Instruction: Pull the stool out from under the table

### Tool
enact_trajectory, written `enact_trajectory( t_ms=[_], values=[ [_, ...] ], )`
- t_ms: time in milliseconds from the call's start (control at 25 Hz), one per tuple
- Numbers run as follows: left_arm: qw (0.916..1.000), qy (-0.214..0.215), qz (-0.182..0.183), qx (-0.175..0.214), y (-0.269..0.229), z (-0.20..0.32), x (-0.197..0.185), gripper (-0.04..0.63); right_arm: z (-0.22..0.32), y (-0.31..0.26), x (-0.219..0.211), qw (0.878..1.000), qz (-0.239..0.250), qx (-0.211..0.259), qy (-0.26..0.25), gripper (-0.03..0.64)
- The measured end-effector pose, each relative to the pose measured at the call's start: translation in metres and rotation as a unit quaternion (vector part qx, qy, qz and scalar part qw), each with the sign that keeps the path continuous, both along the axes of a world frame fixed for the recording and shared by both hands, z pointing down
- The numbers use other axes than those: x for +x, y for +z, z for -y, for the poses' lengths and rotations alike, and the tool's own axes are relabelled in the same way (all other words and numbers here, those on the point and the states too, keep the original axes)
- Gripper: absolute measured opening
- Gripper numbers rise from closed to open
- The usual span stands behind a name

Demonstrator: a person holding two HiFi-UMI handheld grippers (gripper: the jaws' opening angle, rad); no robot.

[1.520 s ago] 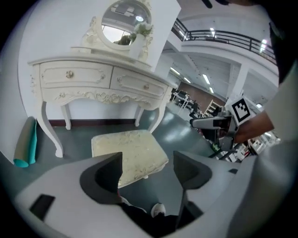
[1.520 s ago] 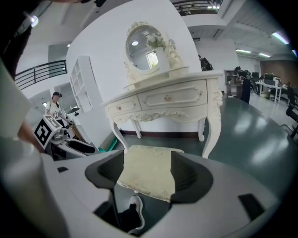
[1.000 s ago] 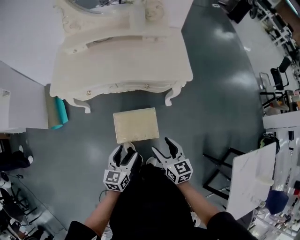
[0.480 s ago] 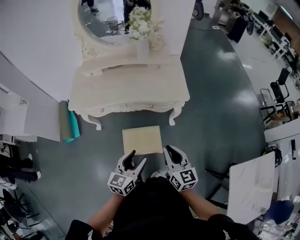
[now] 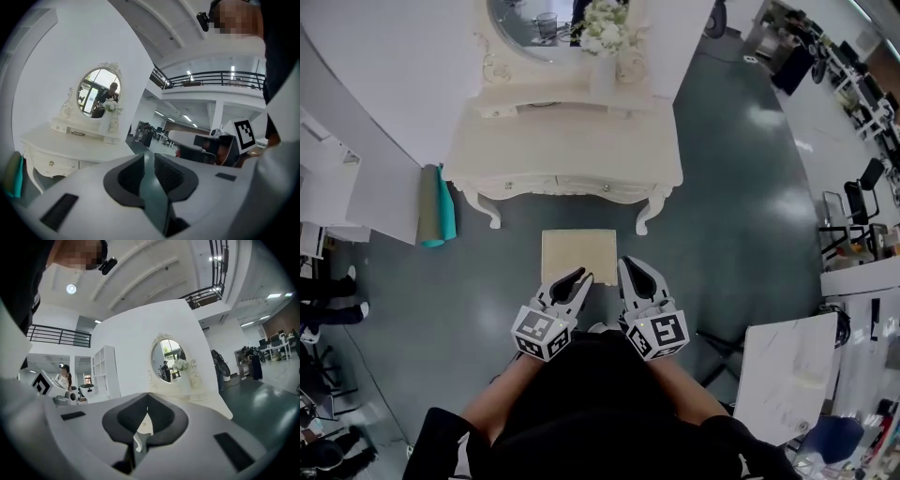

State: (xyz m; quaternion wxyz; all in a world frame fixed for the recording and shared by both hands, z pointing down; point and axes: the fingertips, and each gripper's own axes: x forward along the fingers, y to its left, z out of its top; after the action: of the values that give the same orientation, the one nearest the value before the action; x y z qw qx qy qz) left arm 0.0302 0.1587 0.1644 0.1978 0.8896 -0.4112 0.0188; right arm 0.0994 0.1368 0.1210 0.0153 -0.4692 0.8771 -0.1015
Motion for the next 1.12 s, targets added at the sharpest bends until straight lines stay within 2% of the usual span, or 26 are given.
enact_trajectory(
  t_ms=[80, 120, 320, 520, 600, 720, 960, 1120],
  values=[
    [0.9998, -0.003, 0.000, 0.018, -0.009, -0.002, 0.002, 0.027, -0.004, -0.005, -0.001, 1.000, 0.002, 0.005, 0.001, 0.018],
    [0.9995, -0.003, 0.003, 0.030, -0.015, -0.003, 0.004, 0.015, -0.006, -0.007, -0.002, 1.000, 0.001, 0.011, 0.001, 0.018],
    [0.9974, 0.026, 0.002, 0.067, -0.039, -0.008, 0.017, 0.014, -0.014, -0.016, -0.006, 0.999, -0.017, 0.027, -0.004, 0.018],
    [0.9937, -0.022, 0.027, 0.107, -0.060, -0.003, 0.009, 0.014, -0.014, -0.026, -0.001, 0.998, -0.043, 0.046, 0.003, 0.018],
    [0.9911, -0.055, 0.017, 0.120, -0.070, -0.002, 0.001, 0.014, -0.015, -0.031, 0.000, 0.997, -0.047, 0.052, 0.006, 0.017],
    [0.9885, -0.078, 0.003, 0.130, -0.081, -0.002, -0.004, 0.014, -0.017, -0.040, -0.001, 0.997, -0.041, 0.060, 0.006, 0.018],
    [0.9885, -0.067, -0.009, 0.135, -0.085, 0.002, 0.009, 0.014, -0.019, -0.044, 0.003, 0.997, -0.048, 0.067, 0.011, 0.018],
    [0.9885, -0.060, -0.015, 0.138, -0.085, -0.002, 0.013, 0.014, -0.020, -0.043, 0.006, 0.997, -0.034, 0.060, 0.018, 0.017]
  ],
)
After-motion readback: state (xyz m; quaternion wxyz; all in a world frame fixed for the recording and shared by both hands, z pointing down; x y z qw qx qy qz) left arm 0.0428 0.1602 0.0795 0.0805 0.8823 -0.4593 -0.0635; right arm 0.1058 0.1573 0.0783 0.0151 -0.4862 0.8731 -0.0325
